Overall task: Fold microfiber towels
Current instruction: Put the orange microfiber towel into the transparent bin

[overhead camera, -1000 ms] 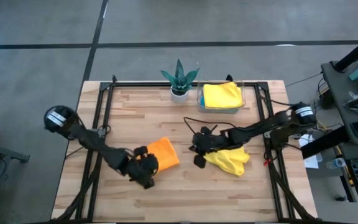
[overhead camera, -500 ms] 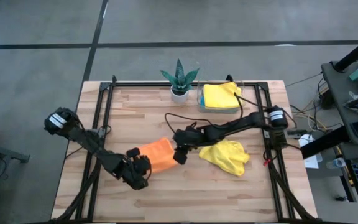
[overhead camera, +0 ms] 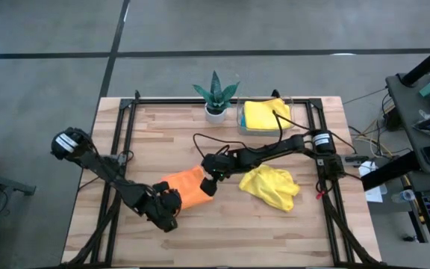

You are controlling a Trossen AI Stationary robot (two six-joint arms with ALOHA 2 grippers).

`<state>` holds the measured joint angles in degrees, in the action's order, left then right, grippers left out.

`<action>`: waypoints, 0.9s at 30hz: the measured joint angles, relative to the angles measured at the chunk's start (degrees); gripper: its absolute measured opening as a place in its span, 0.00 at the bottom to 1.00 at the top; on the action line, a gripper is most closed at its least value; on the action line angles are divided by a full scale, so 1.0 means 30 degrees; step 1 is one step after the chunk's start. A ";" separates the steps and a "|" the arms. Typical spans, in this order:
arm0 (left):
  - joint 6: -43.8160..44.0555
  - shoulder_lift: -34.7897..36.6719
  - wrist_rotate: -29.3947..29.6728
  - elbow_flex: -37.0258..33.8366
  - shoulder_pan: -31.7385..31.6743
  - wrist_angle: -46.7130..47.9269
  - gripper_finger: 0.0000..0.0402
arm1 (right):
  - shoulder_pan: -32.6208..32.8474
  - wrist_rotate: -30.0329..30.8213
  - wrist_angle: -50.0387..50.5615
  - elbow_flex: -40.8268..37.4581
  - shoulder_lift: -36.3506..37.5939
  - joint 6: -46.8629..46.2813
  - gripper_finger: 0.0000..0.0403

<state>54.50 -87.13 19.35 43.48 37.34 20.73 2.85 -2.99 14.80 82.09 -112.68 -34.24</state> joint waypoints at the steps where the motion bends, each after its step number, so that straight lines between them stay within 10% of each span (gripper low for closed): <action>1: -0.0109 0.0129 -0.0110 0.0045 0.0000 0.0027 0.00 | 0.0007 -0.0015 -0.0101 0.0014 0.0000 -0.0117 0.73; 27: 0.1679 0.1326 0.1100 -0.2592 -0.0007 0.0633 0.00 | 0.0036 0.0848 -0.3127 -0.1203 -0.0874 -0.1208 0.76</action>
<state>59.53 -83.15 22.65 35.70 37.32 22.63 2.96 -0.44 5.42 78.48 -115.30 -37.86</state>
